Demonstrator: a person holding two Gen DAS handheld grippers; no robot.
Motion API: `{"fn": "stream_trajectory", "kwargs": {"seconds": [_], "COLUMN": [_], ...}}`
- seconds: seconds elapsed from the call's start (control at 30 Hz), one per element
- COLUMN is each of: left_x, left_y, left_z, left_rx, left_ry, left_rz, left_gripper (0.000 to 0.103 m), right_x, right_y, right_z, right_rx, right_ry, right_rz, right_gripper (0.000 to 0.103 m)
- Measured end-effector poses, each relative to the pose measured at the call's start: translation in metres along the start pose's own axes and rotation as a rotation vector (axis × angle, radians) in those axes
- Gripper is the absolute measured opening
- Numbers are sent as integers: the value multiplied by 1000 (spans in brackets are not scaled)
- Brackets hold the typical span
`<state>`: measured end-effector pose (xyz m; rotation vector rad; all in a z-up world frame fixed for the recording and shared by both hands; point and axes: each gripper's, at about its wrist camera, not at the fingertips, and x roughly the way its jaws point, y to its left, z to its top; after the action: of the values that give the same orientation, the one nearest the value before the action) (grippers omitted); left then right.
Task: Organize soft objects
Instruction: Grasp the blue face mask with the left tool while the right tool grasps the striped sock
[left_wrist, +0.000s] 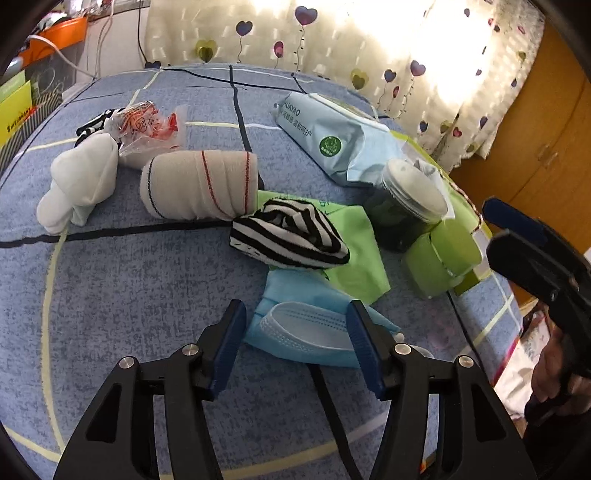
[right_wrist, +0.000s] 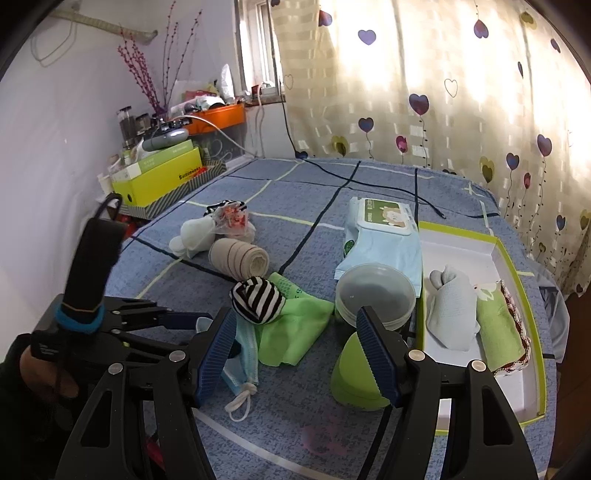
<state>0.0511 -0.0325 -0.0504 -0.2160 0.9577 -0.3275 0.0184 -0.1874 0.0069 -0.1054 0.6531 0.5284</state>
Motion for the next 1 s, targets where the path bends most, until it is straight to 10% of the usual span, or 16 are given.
{"fn": "stream_trajectory", "kwargs": {"seconds": [0.13,0.2,0.27,1.0], "left_x": [1,2,1,-68], "left_y": [1,2,6,87], "left_z": [1,1,0,-8], "left_rx": [-5,-7,-16,-166], "left_ry": [2,14,19,-153], "left_rz": [-9,-4,-16,90], "left_gripper": [53,25,21,18], "right_x": [2,3,4,79], "right_y": [1,2,2,49], "right_z": [1,2,3,10], "right_rx": [-8,-8,-12,-118], "right_ry": [1,0,2,146], "right_rz": [1,1,1,82], "right_gripper": [68,68,68,55]}}
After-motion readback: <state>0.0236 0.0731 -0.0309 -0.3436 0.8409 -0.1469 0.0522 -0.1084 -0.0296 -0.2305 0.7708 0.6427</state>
